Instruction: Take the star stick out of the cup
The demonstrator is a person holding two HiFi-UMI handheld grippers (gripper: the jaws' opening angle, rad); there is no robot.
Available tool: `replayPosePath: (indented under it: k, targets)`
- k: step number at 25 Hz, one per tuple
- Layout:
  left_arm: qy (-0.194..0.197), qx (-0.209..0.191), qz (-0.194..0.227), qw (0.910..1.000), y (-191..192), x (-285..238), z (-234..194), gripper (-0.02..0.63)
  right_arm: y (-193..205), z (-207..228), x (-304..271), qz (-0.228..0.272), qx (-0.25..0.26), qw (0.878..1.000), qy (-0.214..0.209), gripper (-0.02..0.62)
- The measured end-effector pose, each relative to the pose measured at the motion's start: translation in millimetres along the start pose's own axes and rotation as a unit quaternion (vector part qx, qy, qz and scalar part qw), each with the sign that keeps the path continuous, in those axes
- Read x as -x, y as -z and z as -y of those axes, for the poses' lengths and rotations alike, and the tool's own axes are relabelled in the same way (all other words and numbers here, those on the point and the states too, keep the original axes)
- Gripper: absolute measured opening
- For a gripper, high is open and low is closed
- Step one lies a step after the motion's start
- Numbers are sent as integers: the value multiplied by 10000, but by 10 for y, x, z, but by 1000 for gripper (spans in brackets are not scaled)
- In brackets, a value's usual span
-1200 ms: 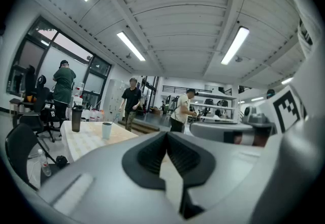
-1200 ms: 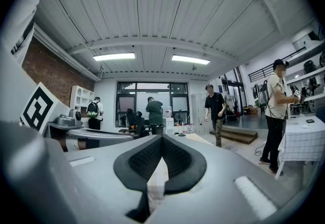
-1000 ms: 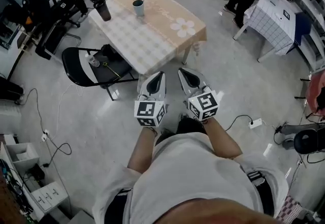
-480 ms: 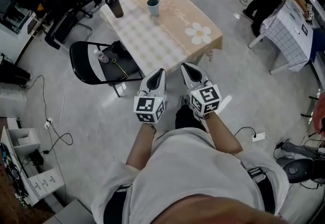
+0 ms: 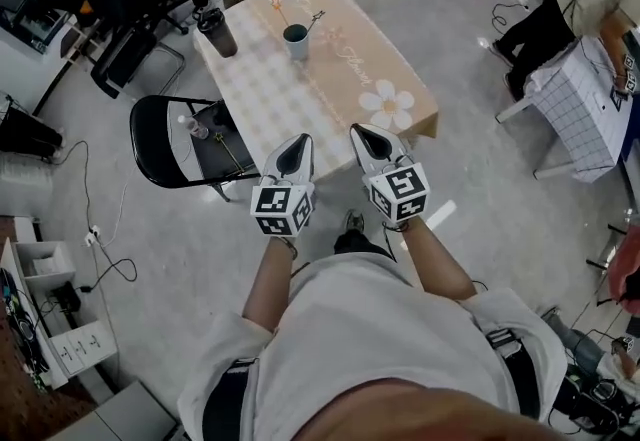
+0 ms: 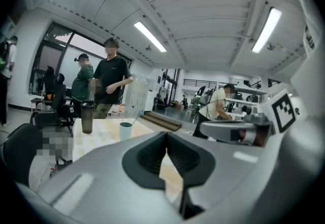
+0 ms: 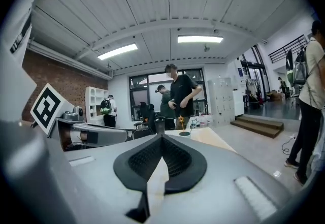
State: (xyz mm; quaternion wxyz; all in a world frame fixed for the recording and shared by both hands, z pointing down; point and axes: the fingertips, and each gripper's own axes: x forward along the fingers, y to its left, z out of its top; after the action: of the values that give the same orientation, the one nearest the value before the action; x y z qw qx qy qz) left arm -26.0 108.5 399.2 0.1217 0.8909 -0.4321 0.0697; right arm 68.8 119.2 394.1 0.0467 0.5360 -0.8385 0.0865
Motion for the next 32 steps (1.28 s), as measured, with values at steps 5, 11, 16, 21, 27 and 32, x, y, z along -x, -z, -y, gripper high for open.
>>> replayPosePath:
  k: [5,11,16,21,27,32]
  targets:
    - [-240,130,-194,9994,21,-393,-9,3,99,533,-148,-249,-184,9995,-109,0]
    - [-430,22,-541,9976,108,-530,-181,3,228,769,-438,-259,-567,9980,-124,0]
    - [-512,159,-605,9967,220,-536,-415,3,332,644,-689,-451,-545,9972,-235,0]
    - [-363,247,-497,9978,143,-612,-731,3,238,470,-1020,-546,-351,9977,-194,0]
    - [-76,328,-226,9992,-21,-694,-1103,3,-60,196,-1488,-464,190,9987,-28,0]
    - [24,452,-150,9989,-65,-742,-1366,3,-118,109,-1830,-578,339,9977,80,0]
